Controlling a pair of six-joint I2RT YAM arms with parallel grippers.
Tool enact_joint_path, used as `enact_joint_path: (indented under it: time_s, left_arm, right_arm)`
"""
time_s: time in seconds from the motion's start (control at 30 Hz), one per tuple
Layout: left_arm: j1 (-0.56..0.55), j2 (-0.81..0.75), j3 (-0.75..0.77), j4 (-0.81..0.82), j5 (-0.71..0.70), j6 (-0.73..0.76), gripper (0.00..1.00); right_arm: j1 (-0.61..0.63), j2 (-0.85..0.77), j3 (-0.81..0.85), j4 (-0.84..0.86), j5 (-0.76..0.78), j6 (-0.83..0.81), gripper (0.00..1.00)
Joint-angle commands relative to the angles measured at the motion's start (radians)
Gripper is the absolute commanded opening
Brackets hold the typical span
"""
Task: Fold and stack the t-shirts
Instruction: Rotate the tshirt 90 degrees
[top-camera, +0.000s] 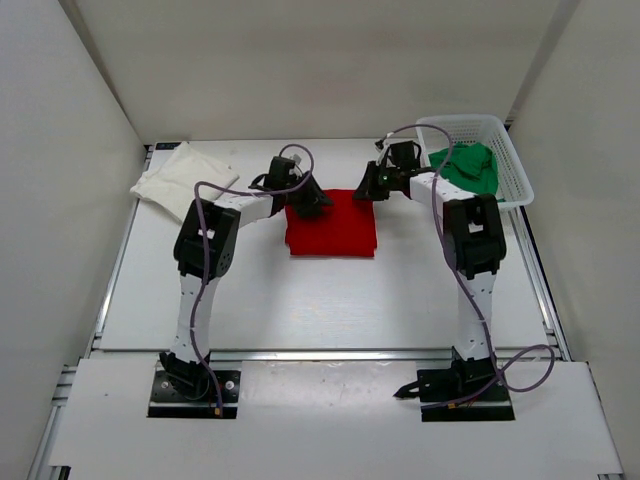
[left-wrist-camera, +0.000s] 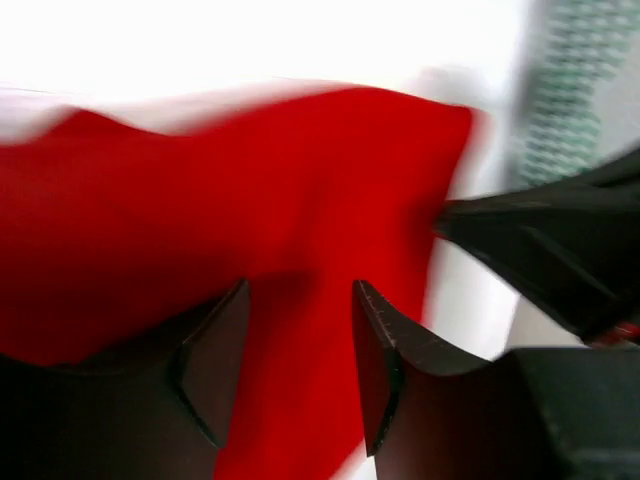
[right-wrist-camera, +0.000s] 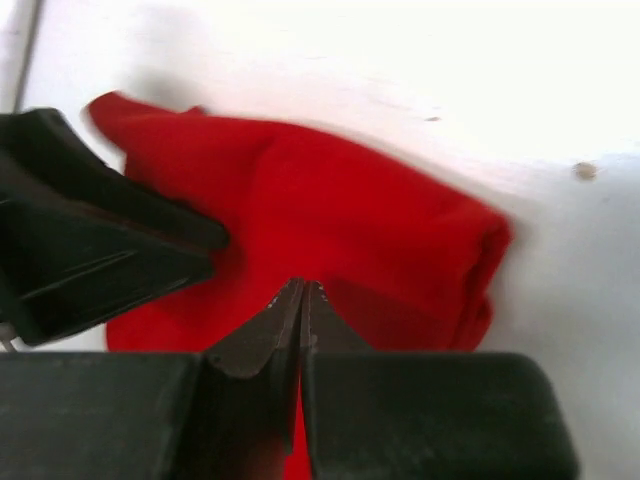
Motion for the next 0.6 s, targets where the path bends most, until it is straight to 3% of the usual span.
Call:
enact_joint_path:
  time_s: [0.0, 0.33, 0.47, 0.5, 0.53, 0.57]
  left_arm:
    - [0.064, 0.030, 0.059, -0.007, -0.017, -0.029, 0.55]
    - [0.177, -0.057, -0.177, 0.397, 0.072, -0.222, 0.62]
    - [0.210, -0.095, -0.160, 0.286, 0.009, -0.134, 0.60]
    - [0.220, -0.106, -0.162, 0.266, 0.007, -0.130, 0.57]
    - [0.227, -0.109, -0.183, 0.254, 0.012, -0.112, 0.48]
    - [0.234, -0.127, -0.191, 0.243, 0.004, -0.083, 0.44]
  right_arm:
    - [-0.040, 0.071, 0.073, 0.046, -0.054, 0.052, 0.00]
    - [-0.077, 0.208, 0.165, -0.041, -0.043, 0.025, 0.00]
    - [-0.065, 0.180, 0.182, -0.036, -0.069, 0.019, 0.01]
    - [-0.060, 0.166, 0.194, -0.050, -0.074, 0.022, 0.01]
    - [-0.054, 0.145, 0.197, -0.062, -0.069, 0.001, 0.04]
    - [-0.050, 0.116, 0.205, -0.071, -0.060, -0.015, 0.12]
